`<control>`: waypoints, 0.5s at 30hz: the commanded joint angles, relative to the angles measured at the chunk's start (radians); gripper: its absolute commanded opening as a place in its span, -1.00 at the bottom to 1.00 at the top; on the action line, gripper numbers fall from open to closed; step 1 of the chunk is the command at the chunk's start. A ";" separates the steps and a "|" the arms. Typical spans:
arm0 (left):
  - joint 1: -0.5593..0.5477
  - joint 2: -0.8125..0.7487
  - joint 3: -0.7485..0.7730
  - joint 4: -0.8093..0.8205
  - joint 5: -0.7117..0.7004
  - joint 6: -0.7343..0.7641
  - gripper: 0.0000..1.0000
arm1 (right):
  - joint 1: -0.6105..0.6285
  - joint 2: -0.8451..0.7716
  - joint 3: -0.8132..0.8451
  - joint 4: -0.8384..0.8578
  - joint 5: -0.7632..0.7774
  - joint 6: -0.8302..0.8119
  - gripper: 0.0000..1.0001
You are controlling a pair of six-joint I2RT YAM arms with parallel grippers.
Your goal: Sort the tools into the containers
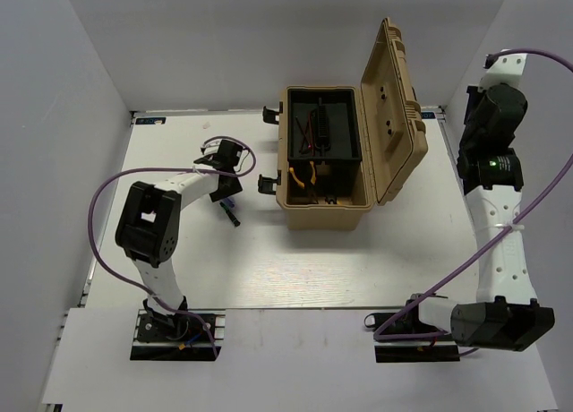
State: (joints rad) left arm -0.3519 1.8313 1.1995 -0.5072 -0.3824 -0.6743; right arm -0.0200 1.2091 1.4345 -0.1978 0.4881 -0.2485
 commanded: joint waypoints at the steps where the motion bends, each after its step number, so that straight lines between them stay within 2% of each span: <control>1: 0.011 0.022 0.005 0.007 -0.013 -0.008 0.13 | -0.020 -0.040 -0.005 -0.011 -0.049 0.057 -1.00; 8: 0.021 0.068 0.034 0.007 -0.013 -0.008 0.13 | -0.038 -0.062 -0.023 -0.037 -0.082 0.068 -1.00; 15: 0.021 0.097 0.043 -0.002 -0.013 -0.008 0.02 | -0.044 -0.077 -0.037 -0.055 -0.112 0.087 -1.00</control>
State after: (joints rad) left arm -0.3355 1.9018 1.2194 -0.4934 -0.3870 -0.6788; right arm -0.0586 1.1568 1.4075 -0.2527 0.3965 -0.1860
